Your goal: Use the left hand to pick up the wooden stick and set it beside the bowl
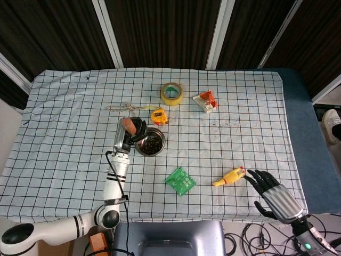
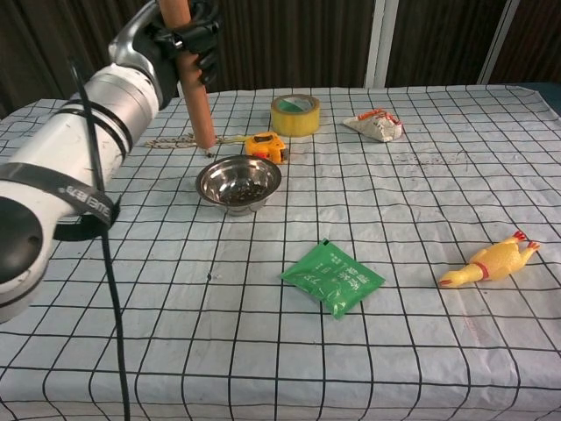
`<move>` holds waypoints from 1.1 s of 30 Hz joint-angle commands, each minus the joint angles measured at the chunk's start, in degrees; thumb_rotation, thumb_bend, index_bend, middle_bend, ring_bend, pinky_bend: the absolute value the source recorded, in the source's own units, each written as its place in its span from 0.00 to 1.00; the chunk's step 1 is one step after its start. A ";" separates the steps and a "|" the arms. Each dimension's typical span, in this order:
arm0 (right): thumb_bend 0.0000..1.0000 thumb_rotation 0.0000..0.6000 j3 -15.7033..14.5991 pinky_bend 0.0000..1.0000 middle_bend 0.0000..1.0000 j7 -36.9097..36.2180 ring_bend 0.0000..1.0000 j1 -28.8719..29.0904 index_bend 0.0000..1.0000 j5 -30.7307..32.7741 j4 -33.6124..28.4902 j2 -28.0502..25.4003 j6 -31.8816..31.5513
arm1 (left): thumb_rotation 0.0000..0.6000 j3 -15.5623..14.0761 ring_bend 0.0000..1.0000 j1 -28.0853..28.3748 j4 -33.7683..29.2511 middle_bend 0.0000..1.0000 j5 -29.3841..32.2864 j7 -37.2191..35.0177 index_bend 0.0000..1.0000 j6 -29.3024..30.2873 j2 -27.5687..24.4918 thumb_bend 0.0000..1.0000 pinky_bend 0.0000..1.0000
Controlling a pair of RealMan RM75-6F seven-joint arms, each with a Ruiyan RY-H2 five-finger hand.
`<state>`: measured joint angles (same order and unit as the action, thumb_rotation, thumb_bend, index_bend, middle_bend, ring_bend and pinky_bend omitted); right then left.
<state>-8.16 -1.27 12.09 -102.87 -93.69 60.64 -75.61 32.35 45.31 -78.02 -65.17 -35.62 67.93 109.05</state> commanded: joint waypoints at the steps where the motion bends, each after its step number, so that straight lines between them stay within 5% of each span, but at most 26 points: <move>1: 0.39 1.00 0.06 0.11 0.00 -0.88 0.00 0.02 0.00 0.21 0.15 -0.47 -0.37 | 1.00 0.63 0.96 4.23 6.79 1.00 1.56 1.22 1.00 -1.84 5.38 0.81 1.00; 10: 0.39 1.00 -0.13 0.11 0.00 -2.80 0.00 -0.68 0.00 0.13 0.62 -1.77 -2.16 | 1.00 0.36 0.96 7.53 20.26 1.00 1.72 -3.05 1.00 -5.66 10.80 0.81 1.00; 33: 0.39 1.00 0.31 0.11 0.00 -3.76 0.00 -1.08 0.00 0.27 0.95 -2.28 -3.23 | 1.00 -0.43 0.95 11.25 38.06 1.00 0.30 -12.10 1.00 -11.72 16.85 0.80 1.00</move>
<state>-7.85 -5.03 11.01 -102.61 -92.74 58.36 -78.85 32.04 56.31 -40.49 -64.65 -47.26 56.47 125.55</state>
